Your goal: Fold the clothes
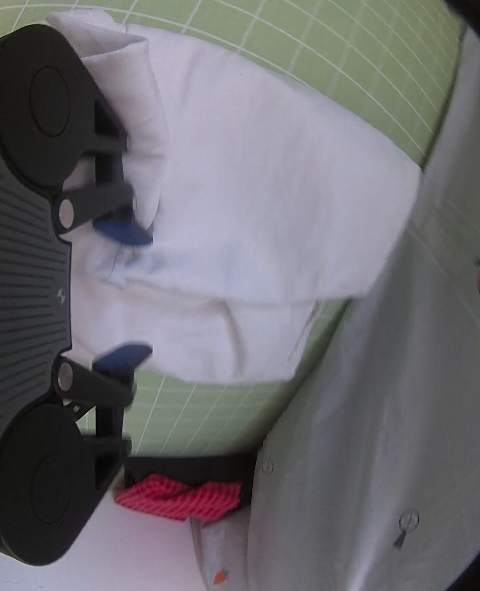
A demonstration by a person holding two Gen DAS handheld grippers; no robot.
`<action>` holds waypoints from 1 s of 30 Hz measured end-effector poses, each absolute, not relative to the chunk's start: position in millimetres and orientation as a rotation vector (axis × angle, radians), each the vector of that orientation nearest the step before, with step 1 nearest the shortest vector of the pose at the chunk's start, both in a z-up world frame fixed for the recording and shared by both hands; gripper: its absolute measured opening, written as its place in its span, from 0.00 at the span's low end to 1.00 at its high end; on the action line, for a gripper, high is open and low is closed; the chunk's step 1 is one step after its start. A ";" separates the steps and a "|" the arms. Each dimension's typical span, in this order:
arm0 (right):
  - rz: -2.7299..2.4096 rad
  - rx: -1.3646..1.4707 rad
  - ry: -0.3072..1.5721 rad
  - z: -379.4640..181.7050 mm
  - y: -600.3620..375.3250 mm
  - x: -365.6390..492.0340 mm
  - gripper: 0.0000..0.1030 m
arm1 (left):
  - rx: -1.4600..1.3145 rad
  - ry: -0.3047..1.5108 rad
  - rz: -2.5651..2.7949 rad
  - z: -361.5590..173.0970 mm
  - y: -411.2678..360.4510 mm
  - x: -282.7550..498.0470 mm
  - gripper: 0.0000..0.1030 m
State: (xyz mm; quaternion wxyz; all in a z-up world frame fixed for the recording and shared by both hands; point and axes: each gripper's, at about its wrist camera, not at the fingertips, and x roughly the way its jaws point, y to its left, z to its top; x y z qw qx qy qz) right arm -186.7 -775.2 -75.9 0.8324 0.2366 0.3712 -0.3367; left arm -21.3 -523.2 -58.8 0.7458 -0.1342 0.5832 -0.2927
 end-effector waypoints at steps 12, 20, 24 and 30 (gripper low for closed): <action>-0.530 0.337 0.731 -26.1 -704.9 -135.4 0.99 | 0.122 1.089 -0.388 -39.0 -469.4 -23.9 0.92; -0.377 0.281 0.794 -29.8 -678.4 -65.3 0.99 | 0.008 1.235 -0.290 -89.4 -422.3 -2.4 0.92; -0.314 0.254 0.858 -45.3 -662.7 -36.7 0.83 | -0.014 1.252 -0.297 -102.2 -422.4 3.5 0.96; -0.172 0.219 0.919 -56.4 -635.5 -24.1 0.40 | -0.032 1.263 -0.309 -111.5 -422.9 9.0 1.00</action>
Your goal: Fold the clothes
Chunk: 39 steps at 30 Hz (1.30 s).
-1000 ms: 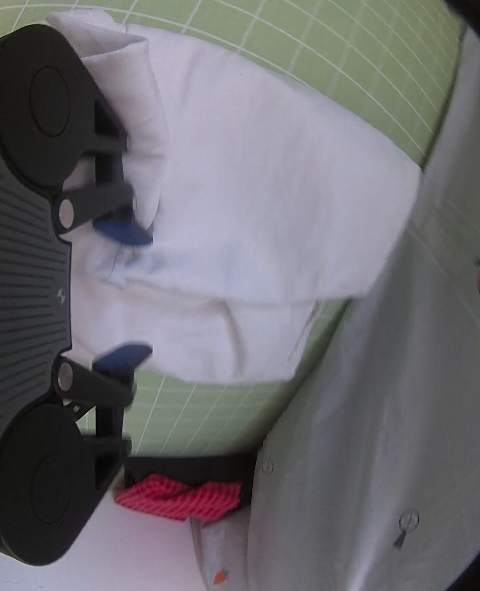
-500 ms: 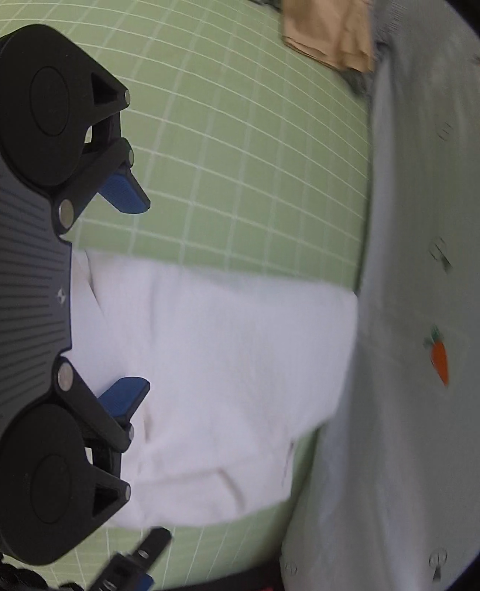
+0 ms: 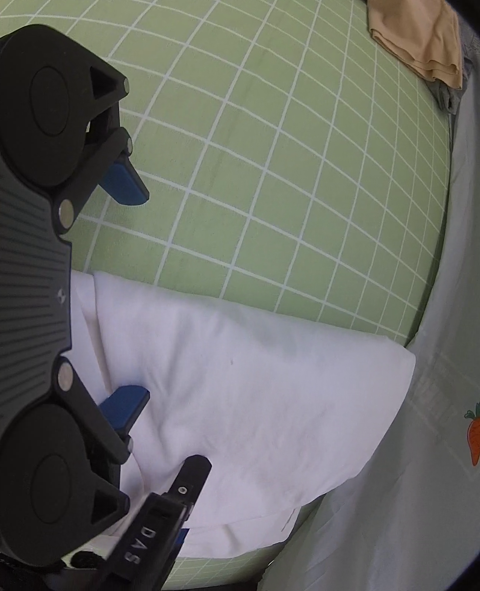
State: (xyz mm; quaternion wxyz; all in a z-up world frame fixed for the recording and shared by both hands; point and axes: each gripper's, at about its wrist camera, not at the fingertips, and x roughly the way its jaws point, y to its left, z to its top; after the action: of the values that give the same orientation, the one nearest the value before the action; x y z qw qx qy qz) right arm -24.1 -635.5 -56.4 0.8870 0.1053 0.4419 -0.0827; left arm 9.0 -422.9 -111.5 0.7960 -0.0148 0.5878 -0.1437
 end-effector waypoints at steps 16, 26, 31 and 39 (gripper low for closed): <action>-0.311 0.170 0.562 23.8 -665.5 -108.0 0.06 | 0.085 0.969 -0.494 -45.2 -467.8 -13.2 0.99; -0.465 0.515 0.745 -48.3 -746.6 -139.7 0.75 | 0.109 1.106 -0.507 -79.8 -490.6 3.4 0.99; -0.398 0.523 0.804 -70.2 -753.1 -111.8 0.79 | 0.067 1.133 -0.541 -86.5 -499.3 16.9 0.99; -0.381 0.625 0.808 -90.7 -762.6 -79.2 0.92 | -0.061 1.197 -0.638 -108.6 -519.4 46.6 0.84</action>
State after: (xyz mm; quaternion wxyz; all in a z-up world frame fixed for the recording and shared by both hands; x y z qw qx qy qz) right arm -79.2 -762.6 -90.7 0.8550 0.2972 0.3845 -0.1813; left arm 46.6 -519.4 -108.6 0.7782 -0.0282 0.5537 -0.2950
